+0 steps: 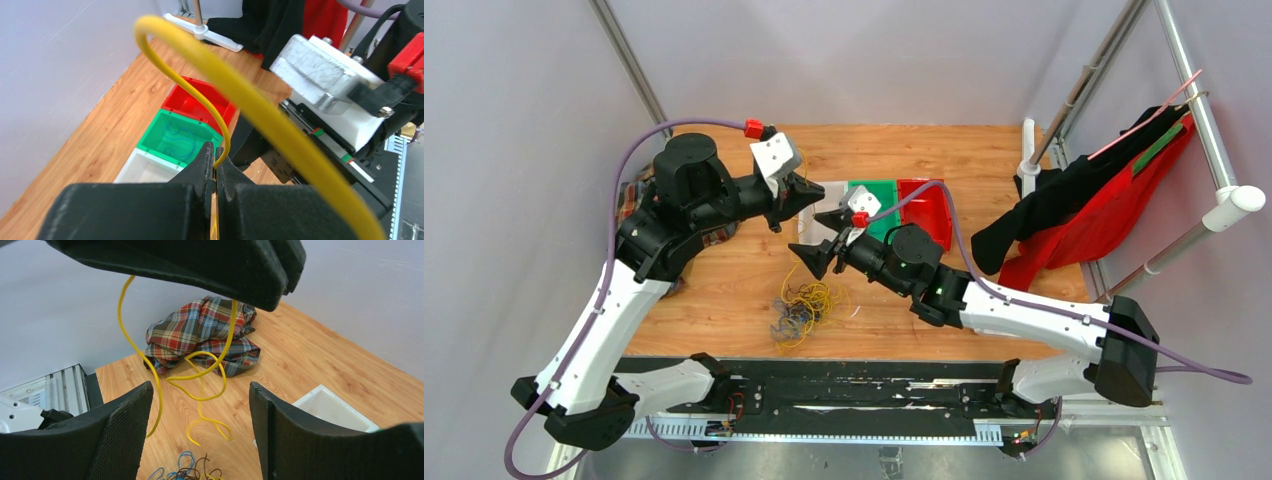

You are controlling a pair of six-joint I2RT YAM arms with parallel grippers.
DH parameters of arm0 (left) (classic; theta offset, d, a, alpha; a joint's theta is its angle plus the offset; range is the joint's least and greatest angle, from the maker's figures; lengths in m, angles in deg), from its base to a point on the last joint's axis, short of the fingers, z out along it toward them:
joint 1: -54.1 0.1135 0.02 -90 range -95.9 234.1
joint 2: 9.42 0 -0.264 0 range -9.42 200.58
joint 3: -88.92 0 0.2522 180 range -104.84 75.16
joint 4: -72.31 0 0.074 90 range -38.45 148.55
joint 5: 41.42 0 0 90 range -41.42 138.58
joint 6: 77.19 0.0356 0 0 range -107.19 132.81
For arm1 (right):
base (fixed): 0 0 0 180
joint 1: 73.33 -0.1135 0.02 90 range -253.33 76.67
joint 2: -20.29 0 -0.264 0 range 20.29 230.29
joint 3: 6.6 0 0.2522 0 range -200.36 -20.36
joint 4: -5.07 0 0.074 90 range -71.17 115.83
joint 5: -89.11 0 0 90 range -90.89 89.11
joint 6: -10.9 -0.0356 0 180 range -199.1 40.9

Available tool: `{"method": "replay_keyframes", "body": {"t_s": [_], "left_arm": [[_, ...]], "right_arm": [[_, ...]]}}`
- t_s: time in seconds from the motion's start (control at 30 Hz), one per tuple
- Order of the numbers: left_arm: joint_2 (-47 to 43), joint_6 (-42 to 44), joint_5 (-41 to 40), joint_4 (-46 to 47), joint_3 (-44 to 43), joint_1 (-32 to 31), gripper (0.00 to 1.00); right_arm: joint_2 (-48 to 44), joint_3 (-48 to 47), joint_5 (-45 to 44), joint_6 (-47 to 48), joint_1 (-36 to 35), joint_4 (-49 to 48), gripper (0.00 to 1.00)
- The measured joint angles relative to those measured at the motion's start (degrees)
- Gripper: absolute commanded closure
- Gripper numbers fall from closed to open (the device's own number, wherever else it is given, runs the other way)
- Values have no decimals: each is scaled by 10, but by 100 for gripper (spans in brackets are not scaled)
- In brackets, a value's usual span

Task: Untangle the cables

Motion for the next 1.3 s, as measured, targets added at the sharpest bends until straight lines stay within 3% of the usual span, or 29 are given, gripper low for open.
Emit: {"method": "replay_keyframes", "body": {"t_s": [0.27, 0.5, 0.6, 0.7, 0.83, 0.87, 0.97, 1.0, 1.3], "left_arm": [[-2, -2, 15, 0, 0, 0, 100], [-9, -24, 20, 1, 0, 0, 100], [-12, -37, 21, 8, 0, 0, 100], [-14, -50, 20, 12, 0, 0, 97], [-16, -56, 10, 12, 0, 0, 76], [-16, -56, 3, 11, 1, 0, 66], [-16, -50, -34, 4, 5, 0, 9], [-14, -47, -49, -3, 5, 0, 1], [45, 19, -98, -131, 4, 0, 2]], "right_arm": [[21, -3, 39, 2, 10, -32, 30], [60, -27, 4, 10, 10, -59, 49], [75, -35, -17, 13, 10, -77, 64], [82, -38, -35, 21, 10, -96, 96], [82, -38, -49, 23, 10, -108, 99], [81, -38, -55, 23, 10, -108, 99], [70, -29, -74, 18, 16, -105, 99], [62, -22, -79, 12, 23, -98, 99], [-7, 58, -154, -44, 176, 44, 99]]}}
